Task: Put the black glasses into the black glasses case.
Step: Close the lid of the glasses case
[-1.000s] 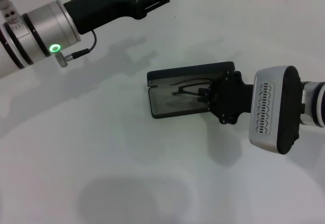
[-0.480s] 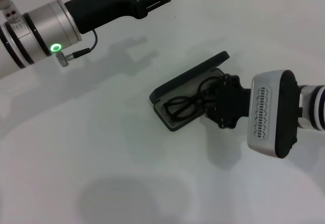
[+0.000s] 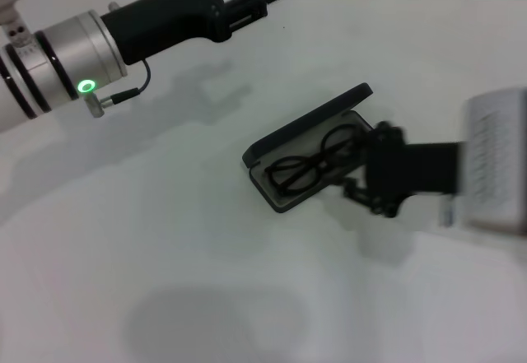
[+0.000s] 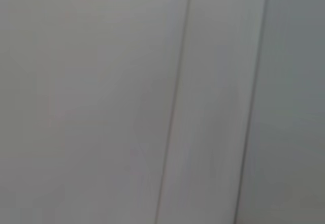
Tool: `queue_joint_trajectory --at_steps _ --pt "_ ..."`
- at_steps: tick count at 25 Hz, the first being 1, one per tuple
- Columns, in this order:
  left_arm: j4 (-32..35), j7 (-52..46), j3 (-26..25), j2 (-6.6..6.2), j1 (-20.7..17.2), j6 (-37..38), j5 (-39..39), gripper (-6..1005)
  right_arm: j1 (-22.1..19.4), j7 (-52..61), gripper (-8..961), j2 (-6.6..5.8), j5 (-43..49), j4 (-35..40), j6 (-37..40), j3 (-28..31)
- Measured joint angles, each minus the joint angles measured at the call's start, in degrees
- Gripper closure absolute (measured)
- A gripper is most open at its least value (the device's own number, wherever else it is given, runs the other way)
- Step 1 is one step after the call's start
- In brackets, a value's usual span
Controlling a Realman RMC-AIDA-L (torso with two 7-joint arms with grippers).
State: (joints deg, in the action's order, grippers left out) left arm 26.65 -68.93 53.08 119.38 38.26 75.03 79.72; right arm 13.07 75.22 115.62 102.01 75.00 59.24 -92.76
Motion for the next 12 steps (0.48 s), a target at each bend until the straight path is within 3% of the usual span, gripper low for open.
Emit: queue_joint_trajectory --at_steps 1,3,5,8,10,12 --pt "0.0 -0.8 0.0 0.02 0.3 -1.4 0.8 389 0.0 0.0 740 0.0 0.0 0.0 0.0 0.0" --pt "0.0 -2.6 0.0 0.05 1.0 -4.7 2.5 389 0.8 -0.9 740 -0.05 -4.1 -3.6 10.0 8.3" --pt "-0.1 -3.9 0.1 0.05 1.6 -7.9 4.3 390 2.9 -1.7 740 -0.18 -6.9 -10.1 21.2 19.4" --pt "-0.4 -5.3 0.5 0.16 2.7 -12.8 8.3 390 6.1 -2.1 739 -0.42 -7.3 -20.8 31.7 36.2" --pt "-1.1 -5.7 2.3 0.28 3.6 -15.4 10.2 390 8.0 -3.3 722 -1.79 -7.4 -31.5 36.9 50.9" --pt "-1.7 -5.9 5.5 0.31 4.2 -17.3 10.7 390 8.1 -3.7 689 -2.2 -7.4 -33.8 37.3 54.2"
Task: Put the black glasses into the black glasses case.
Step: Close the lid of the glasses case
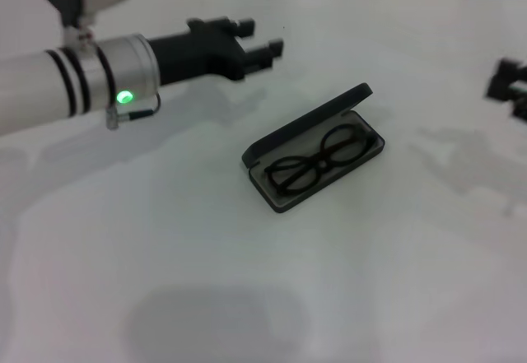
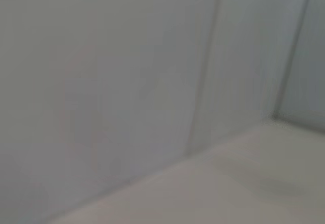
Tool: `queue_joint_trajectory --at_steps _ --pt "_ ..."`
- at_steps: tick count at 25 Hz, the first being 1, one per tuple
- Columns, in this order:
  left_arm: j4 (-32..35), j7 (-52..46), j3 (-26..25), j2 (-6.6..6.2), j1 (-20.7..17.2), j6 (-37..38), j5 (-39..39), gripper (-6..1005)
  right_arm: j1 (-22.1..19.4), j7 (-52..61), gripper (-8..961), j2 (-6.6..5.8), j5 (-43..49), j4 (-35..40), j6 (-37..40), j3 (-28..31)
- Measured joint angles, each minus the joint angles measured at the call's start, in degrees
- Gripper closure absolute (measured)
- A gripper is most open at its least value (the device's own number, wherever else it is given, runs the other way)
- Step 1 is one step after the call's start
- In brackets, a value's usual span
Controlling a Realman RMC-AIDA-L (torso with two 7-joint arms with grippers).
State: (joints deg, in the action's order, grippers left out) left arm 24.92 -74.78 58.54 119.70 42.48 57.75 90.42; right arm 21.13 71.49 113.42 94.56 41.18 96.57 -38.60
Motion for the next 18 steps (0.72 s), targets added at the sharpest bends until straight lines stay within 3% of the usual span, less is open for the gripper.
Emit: queue_joint_trajectory --at_steps 2,6,14,18 --pt "-0.1 -0.1 4.1 0.04 0.3 -1.3 0.0 390 -0.3 -0.8 656 -0.15 0.0 -2.5 0.1 4.1" --pt "-0.1 -0.3 9.6 0.33 0.5 -2.2 -0.2 390 -0.9 -1.9 590 0.51 0.0 -3.0 -0.2 5.4" --pt "-0.1 -0.3 11.5 0.62 1.1 -1.7 -0.8 391 -0.8 -2.4 407 0.96 0.3 -3.3 -0.6 5.1" --pt "0.0 -1.6 14.7 0.59 1.1 -1.8 -1.4 391 -0.8 -2.9 393 1.1 0.4 -3.3 -0.6 4.8"
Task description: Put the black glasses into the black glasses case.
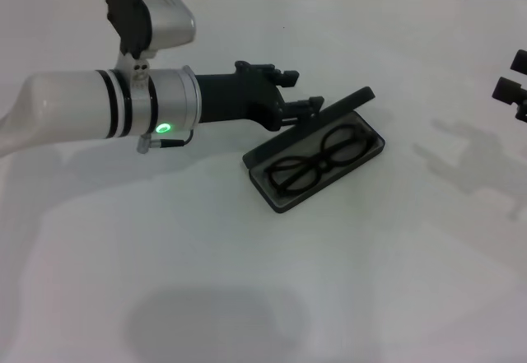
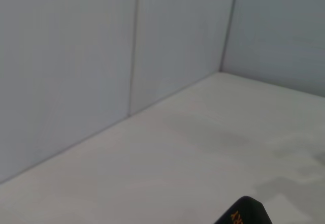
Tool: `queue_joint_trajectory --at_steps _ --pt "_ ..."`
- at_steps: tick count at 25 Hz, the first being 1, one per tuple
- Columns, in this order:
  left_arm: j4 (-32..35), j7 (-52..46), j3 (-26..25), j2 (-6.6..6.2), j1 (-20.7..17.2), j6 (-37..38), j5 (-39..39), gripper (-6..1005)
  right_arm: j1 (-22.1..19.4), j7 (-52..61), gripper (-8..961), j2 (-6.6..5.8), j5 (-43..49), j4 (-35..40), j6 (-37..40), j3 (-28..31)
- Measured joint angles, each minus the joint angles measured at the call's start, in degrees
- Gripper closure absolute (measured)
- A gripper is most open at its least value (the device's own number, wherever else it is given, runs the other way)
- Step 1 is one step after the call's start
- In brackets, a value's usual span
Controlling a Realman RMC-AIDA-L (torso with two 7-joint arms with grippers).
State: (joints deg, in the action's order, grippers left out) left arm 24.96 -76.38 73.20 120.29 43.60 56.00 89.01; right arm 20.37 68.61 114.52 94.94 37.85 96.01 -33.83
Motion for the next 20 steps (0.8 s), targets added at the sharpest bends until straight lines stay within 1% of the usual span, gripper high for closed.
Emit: queue_joint_trajectory --at_steps 3,9,11,13,15,17,20 --pt "0.5 0.0 2.6 -0.01 0.0 0.1 -0.2 391 0.0 0.0 382 0.02 0.1 0.0 0.1 -0.3" --pt "2.3 2.7 10.5 0.21 -1.0 0.1 -0.5 392 -0.1 -0.1 360 -0.06 0.1 0.0 0.0 -0.3" --pt "2.9 4.0 12.0 0.21 -1.8 0.0 -3.1 392 -0.2 -0.1 353 -0.07 0.3 -0.1 0.0 -0.3" --pt "4.0 7.3 12.3 0.03 -3.4 1.3 -8.1 392 -0.2 -0.1 346 -0.08 0.6 -0.1 0.5 -0.4" --pt "5.5 11.1 12.0 -0.39 -5.6 4.9 -13.6 390 0.0 -0.2 339 -0.09 1.0 0.0 1.6 -1.0" --pt "6.9 13.7 11.3 -1.26 -7.7 11.1 -17.6 387 0.4 -1.2 332 -0.06 1.3 0.1 3.7 -3.4" --pt "8.2 15.9 7.9 -3.28 -10.6 24.0 -17.8 384 1.9 -2.8 321 0.32 1.2 0.2 5.8 -8.2"
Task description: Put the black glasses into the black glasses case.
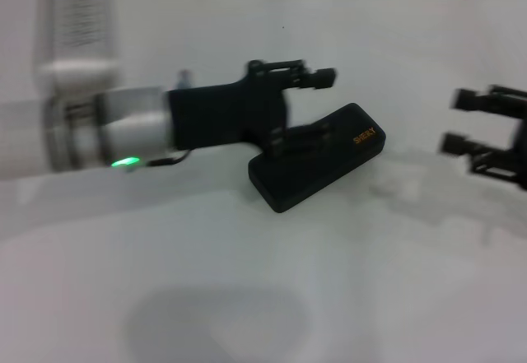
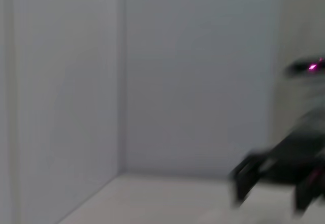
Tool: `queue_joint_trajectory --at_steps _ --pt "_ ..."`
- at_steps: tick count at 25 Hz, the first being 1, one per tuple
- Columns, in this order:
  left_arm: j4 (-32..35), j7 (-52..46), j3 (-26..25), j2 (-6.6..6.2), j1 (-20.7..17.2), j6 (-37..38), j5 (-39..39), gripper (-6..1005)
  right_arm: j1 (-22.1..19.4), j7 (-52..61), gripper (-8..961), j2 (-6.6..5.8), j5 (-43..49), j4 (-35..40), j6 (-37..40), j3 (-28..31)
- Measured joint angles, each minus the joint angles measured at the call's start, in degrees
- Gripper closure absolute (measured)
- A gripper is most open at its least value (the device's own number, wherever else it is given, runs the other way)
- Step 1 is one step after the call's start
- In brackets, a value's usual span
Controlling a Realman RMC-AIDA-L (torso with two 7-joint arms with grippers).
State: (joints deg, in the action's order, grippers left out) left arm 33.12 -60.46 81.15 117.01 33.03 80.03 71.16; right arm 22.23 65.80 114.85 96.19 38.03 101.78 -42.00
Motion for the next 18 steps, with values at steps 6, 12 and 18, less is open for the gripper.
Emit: queue_joint_trajectory --at_steps 6,12,18 --pt "-0.5 2.5 -8.3 -2.39 -6.3 10.6 1.0 377 6.6 -6.6 284 1.04 -0.7 -6.4 -0.9 -5.6" --pt "-0.1 3.8 -11.6 -3.55 -11.3 13.6 3.5 353 10.6 -16.2 171 1.19 -2.6 -15.8 -3.2 -5.9" --pt "-0.1 5.3 -12.1 -3.34 -13.3 15.4 3.8 352 11.1 -18.9 154 1.33 -2.9 -17.1 -3.8 -7.0"
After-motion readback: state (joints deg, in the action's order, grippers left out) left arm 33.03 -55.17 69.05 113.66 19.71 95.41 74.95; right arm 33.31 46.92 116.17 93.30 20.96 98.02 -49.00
